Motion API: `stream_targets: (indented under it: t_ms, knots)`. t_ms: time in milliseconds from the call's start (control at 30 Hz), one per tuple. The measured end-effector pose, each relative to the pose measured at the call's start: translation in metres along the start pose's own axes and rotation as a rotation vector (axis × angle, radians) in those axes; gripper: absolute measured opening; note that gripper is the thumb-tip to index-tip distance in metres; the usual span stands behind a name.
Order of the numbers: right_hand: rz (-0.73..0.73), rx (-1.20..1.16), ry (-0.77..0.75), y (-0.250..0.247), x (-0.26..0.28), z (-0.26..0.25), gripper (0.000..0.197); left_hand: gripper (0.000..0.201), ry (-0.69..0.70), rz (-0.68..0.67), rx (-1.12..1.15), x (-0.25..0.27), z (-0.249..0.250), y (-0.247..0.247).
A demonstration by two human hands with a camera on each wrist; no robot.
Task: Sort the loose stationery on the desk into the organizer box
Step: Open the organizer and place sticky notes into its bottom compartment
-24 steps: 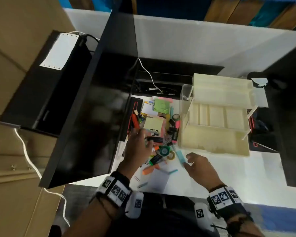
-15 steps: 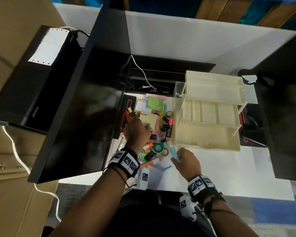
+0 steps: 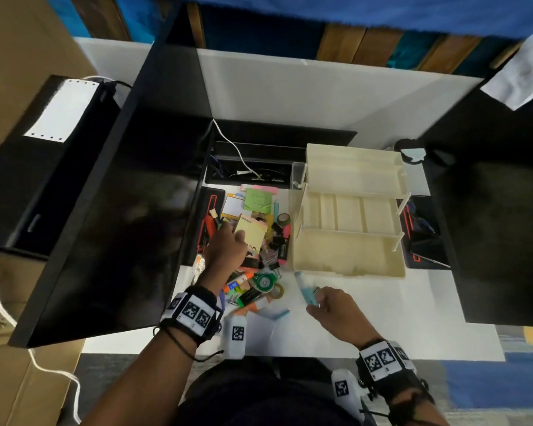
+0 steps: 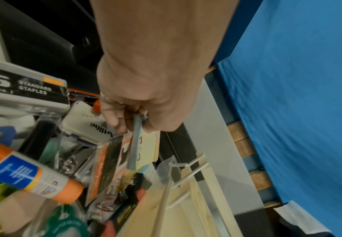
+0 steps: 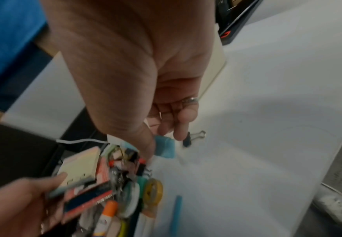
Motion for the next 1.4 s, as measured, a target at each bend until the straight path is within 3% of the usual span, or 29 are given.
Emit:
stream_targets:
  t_ms: [100,267,400,533,700,767,800,867,933,1000,1133,1300,1400]
  knots:
    - [0.037,-0.224,-0.082,-0.018,0.016,0.009,0.031,0.037,0.034,-0.031,0.105,0.009,0.003,0.000]
    - [0.106,-0.491,-0.111,-0.039,0.027,0.023,0.022,0.037,-0.002,-0.052,0.183,0.016,0.005,-0.003]
    - [0.042,-0.577,-0.176,-0.045,0.033,0.026,0.011,0.015,0.057,-0.076,0.354,0.027,0.018,-0.006]
    - [-0.014,-0.749,-0.273,-0.055,0.042,0.019,0.018,0.014,0.068,-0.259,0.719,0.058,0.052,0.013]
    - [0.081,-1.128,-0.257,-0.078,0.044,0.004,0.007,0.018,0.112,-0.385,0.788,0.079,0.090,0.071]
    - [0.064,-1.103,-0.331,-0.085,0.043,-0.001,0.026,0.018,0.110,-0.392,0.765,0.081,0.102,0.095]
    - [0.045,-1.060,-0.370,-0.088,0.046,-0.005,0.027,0.016,0.107,-0.395,0.732,0.081,0.106,0.107]
    - [0.133,-0.964,-0.401,-0.095,0.050,-0.006,0.008,0.017,0.104,-0.411,0.637,0.085,0.115,0.127]
    - [0.239,-0.886,-0.353,-0.101,0.047,0.008,0.005,0.025,0.130,-0.459,0.466,0.087,0.122,0.145]
    - [0.275,-0.837,-0.314,-0.105,0.042,0.023,0.018,0.027,0.142,-0.512,0.337,0.089,0.130,0.156]
    - [0.356,-0.774,-0.225,-0.117,0.041,0.057,0.027,0.019,0.072,-0.589,0.422,0.081,0.148,0.173]
    - [0.379,-0.808,-0.031,-0.127,0.041,0.109,0.012,0.017,-0.096,-0.509,0.442,0.042,0.167,0.204]
    - [0.342,-0.759,-0.025,-0.126,0.043,0.120,0.012,0.021,-0.123,-0.446,0.335,0.023,0.178,0.225]
Point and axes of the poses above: each hand's wrist, its own x-axis away from the middle knuckle, its own y-axis out of the palm, z = x × y, the point moved 4 cm from there along -x, towards the middle knuckle, and after that the axes turned 11 degrees about -z, right-handed, at the moved point
